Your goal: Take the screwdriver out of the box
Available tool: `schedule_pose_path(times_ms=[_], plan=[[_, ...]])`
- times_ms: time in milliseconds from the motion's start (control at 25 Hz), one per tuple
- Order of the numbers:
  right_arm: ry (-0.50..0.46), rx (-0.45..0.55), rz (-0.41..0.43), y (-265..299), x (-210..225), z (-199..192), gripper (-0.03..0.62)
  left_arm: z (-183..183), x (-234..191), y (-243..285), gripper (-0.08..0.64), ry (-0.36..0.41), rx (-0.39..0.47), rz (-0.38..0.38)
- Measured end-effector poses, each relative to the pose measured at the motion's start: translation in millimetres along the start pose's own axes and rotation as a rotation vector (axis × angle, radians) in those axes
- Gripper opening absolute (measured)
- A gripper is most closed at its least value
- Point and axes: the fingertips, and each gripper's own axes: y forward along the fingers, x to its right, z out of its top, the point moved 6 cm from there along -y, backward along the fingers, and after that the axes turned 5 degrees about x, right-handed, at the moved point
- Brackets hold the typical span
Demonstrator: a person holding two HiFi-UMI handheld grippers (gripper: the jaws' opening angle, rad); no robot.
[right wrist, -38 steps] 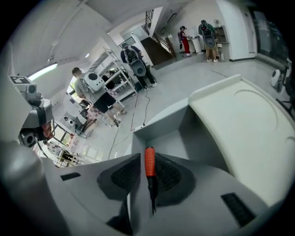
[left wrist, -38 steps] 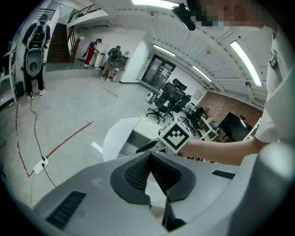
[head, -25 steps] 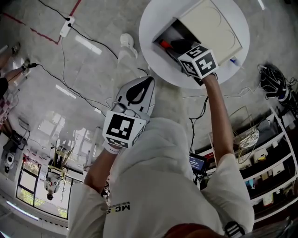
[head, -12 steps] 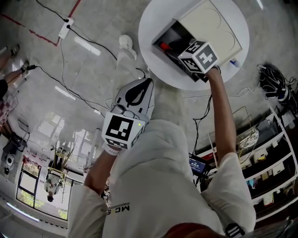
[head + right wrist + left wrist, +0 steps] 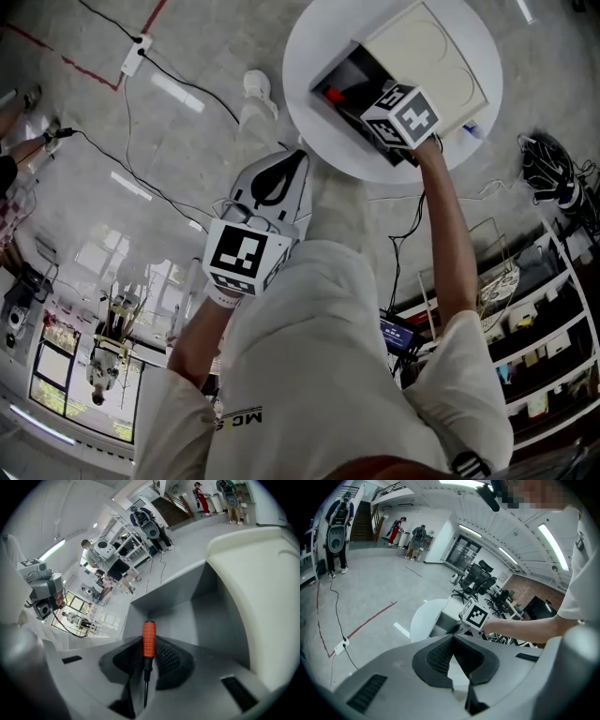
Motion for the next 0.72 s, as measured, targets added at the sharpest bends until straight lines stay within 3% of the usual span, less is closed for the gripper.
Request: schedule_pose_path(times_ms=[280, 720], plan=[[-0.070, 0.021, -0.085, -4, -7, 3, 0.130, -2, 4, -5, 0.003, 0.004, 0.004, 0.007], [-0.055, 0.222, -0.249, -49, -26, 7, 0.130, 15, 17, -24, 0.003, 0.049, 0.055, 0.009]])
